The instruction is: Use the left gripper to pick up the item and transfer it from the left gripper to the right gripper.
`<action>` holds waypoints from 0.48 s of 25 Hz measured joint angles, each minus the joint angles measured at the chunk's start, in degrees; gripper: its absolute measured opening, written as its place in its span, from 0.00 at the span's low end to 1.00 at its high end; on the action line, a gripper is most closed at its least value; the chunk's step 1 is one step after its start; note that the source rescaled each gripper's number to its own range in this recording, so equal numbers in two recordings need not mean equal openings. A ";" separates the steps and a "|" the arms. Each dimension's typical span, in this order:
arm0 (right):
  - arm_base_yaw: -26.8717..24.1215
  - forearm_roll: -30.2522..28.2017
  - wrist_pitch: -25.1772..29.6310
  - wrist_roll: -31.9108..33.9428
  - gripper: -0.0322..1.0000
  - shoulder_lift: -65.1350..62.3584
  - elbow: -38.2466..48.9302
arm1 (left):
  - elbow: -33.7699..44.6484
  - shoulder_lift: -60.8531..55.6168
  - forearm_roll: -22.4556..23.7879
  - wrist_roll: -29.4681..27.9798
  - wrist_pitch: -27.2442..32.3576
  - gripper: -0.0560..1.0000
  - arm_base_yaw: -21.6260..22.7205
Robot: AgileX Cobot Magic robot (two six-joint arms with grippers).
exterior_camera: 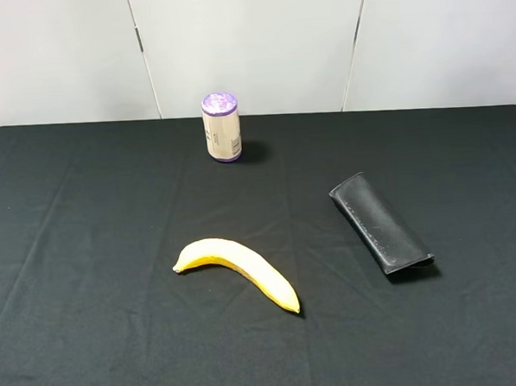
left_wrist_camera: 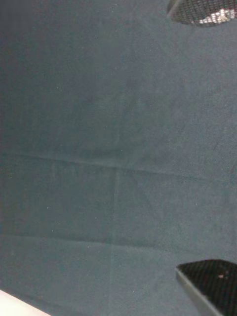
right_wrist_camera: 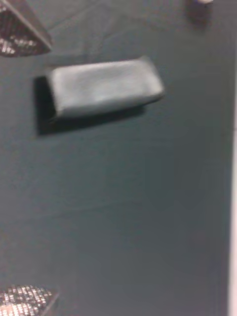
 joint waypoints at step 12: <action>0.00 6.28 -2.44 0.05 1.00 -7.51 6.54 | 0.00 0.00 0.00 0.00 0.00 0.91 0.00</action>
